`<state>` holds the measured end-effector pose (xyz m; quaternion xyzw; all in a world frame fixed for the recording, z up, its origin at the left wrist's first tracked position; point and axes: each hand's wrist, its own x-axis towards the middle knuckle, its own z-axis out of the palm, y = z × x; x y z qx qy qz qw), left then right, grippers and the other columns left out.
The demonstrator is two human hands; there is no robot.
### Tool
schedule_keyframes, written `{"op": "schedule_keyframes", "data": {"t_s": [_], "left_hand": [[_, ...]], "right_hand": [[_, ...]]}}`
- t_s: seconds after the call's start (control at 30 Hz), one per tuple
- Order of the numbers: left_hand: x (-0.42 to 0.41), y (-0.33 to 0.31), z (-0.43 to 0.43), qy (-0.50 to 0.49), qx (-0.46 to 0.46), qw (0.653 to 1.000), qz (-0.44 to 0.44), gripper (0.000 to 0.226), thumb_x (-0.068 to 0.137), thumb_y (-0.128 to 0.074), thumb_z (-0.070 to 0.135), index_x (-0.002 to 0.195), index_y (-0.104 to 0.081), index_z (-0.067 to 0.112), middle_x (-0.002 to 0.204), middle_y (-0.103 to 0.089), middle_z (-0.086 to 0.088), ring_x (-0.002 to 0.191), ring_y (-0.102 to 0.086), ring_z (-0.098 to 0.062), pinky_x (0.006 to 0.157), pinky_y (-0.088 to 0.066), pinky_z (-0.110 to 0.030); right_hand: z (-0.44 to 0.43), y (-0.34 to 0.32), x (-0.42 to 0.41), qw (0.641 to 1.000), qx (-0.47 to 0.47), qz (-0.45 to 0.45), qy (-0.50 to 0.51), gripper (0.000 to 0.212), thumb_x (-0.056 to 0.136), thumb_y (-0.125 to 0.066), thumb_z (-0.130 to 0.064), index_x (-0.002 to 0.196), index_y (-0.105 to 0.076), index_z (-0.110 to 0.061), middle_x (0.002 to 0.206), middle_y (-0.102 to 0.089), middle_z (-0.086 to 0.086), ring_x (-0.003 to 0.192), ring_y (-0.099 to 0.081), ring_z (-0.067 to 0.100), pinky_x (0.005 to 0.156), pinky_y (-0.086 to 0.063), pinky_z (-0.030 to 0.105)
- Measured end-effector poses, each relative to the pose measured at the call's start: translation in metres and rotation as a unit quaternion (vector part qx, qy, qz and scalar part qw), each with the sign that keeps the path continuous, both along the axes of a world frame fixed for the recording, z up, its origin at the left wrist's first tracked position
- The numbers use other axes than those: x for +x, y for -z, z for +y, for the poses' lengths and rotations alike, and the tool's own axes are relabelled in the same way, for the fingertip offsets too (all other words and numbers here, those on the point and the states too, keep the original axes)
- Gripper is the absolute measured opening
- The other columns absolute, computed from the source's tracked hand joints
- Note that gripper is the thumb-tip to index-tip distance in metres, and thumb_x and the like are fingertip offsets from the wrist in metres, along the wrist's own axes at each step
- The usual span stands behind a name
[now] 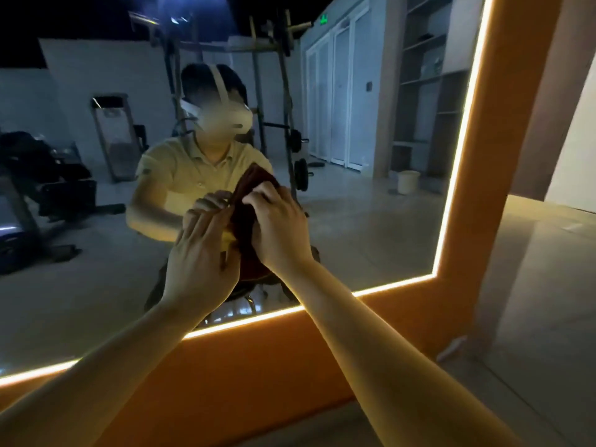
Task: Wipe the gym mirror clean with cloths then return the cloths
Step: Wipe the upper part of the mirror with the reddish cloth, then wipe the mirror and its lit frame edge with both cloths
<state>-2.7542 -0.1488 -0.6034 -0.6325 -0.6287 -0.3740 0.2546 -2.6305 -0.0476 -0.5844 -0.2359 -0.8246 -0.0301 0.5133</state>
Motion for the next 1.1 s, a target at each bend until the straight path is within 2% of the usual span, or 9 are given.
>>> {"op": "schedule_keyframes", "data": {"t_s": [0.1, 0.23, 0.37, 0.47, 0.57, 0.63, 0.73, 0.9, 1.1], "left_hand": [[0.029, 0.018, -0.003, 0.108, 0.032, 0.978, -0.174, 0.047, 0.101, -0.049, 0.013, 0.148, -0.048, 0.015, 0.141, -0.058, -0.004, 0.129, -0.057, -0.019, 0.101, -0.055, -0.043], [0.076, 0.040, -0.014, 0.260, 0.036, 0.883, -0.390, 0.044, 0.103, -0.049, 0.030, 0.146, -0.049, 0.023, 0.132, -0.061, 0.006, 0.126, -0.058, -0.012, 0.101, -0.052, -0.033], [0.144, 0.053, -0.016, 0.315, -0.189, 0.754, -0.545, 0.058, 0.082, -0.076, 0.060, 0.134, -0.056, 0.043, 0.116, -0.071, 0.020, 0.105, -0.068, 0.002, 0.082, -0.051, -0.019], [0.179, 0.072, -0.010, 0.319, -0.305, 0.670, -0.597, 0.068, 0.074, -0.083, 0.052, 0.134, -0.058, 0.035, 0.122, -0.071, 0.013, 0.107, -0.067, -0.005, 0.082, -0.051, -0.030], [0.209, 0.097, -0.008, 0.315, -0.372, 0.623, -0.612, 0.064, 0.076, -0.086, 0.041, 0.132, -0.065, 0.017, 0.121, -0.077, 0.003, 0.114, -0.072, -0.021, 0.081, -0.059, -0.032], [0.232, 0.115, -0.008, 0.308, -0.411, 0.592, -0.621, 0.048, 0.081, -0.086, 0.031, 0.122, -0.071, 0.012, 0.112, -0.080, -0.003, 0.105, -0.077, -0.022, 0.073, -0.063, -0.030], [0.268, 0.148, -0.006, 0.254, -0.465, 0.595, -0.604, 0.034, 0.088, -0.080, 0.018, 0.119, -0.072, 0.006, 0.104, -0.081, -0.010, 0.096, -0.079, -0.026, 0.080, -0.065, -0.038], [0.313, 0.214, 0.009, 0.157, -0.492, 0.610, -0.600, 0.018, 0.089, -0.065, 0.007, 0.108, -0.066, 0.004, 0.088, -0.077, -0.015, 0.079, -0.079, -0.032, 0.065, -0.066, -0.042], [0.352, 0.314, 0.027, 0.058, -0.528, 0.669, -0.520, 0.015, 0.089, -0.067, 0.006, 0.102, -0.064, 0.013, 0.098, -0.074, -0.021, 0.084, -0.074, -0.034, 0.073, -0.062, -0.046]], "right_hand": [[-0.018, 0.009, 0.041, 0.963, -0.242, 0.068, -0.093, 0.027, 0.095, -0.061, -0.004, 0.120, -0.068, -0.013, 0.117, -0.069, 0.003, 0.107, -0.065, 0.015, 0.089, -0.055, 0.033], [-0.037, 0.016, 0.120, 0.820, -0.501, 0.201, -0.192, 0.029, 0.094, -0.065, 0.000, 0.119, -0.071, -0.014, 0.100, -0.078, 0.008, 0.094, -0.076, 0.025, 0.075, -0.061, 0.029], [-0.065, 0.030, 0.175, 0.778, -0.578, 0.201, -0.145, 0.029, 0.092, -0.064, 0.003, 0.096, -0.079, -0.021, 0.085, -0.080, 0.000, 0.080, -0.078, 0.016, 0.062, -0.059, 0.022], [-0.068, 0.040, 0.210, 0.733, -0.615, 0.286, -0.044, 0.038, 0.098, -0.057, -0.002, 0.071, -0.078, -0.017, 0.065, -0.074, 0.001, 0.063, -0.072, 0.015, 0.055, -0.057, 0.025], [-0.072, 0.055, 0.242, 0.689, -0.651, 0.318, -0.022, 0.032, 0.101, -0.055, -0.011, 0.077, -0.076, -0.008, 0.073, -0.070, 0.011, 0.064, -0.070, 0.021, 0.070, -0.058, 0.035], [-0.076, 0.071, 0.270, 0.706, -0.663, 0.247, 0.004, 0.027, 0.103, -0.052, -0.021, 0.088, -0.072, -0.013, 0.082, -0.071, 0.008, 0.078, -0.069, 0.021, 0.074, -0.056, 0.036], [-0.077, 0.096, 0.319, 0.722, -0.682, 0.104, 0.052, 0.027, 0.105, -0.046, -0.020, 0.105, -0.072, -0.011, 0.094, -0.068, 0.009, 0.089, -0.067, 0.025, 0.081, -0.057, 0.042], [-0.057, 0.162, 0.400, 0.668, -0.741, 0.019, 0.065, 0.026, 0.104, -0.055, -0.024, 0.116, -0.072, -0.009, 0.101, -0.080, 0.009, 0.095, -0.078, 0.025, 0.083, -0.063, 0.045], [-0.032, 0.321, 0.449, 0.618, -0.768, -0.117, 0.123, 0.016, 0.104, -0.062, -0.017, 0.118, -0.070, -0.014, 0.113, -0.073, 0.007, 0.099, -0.072, 0.019, 0.086, -0.059, 0.038]]}}
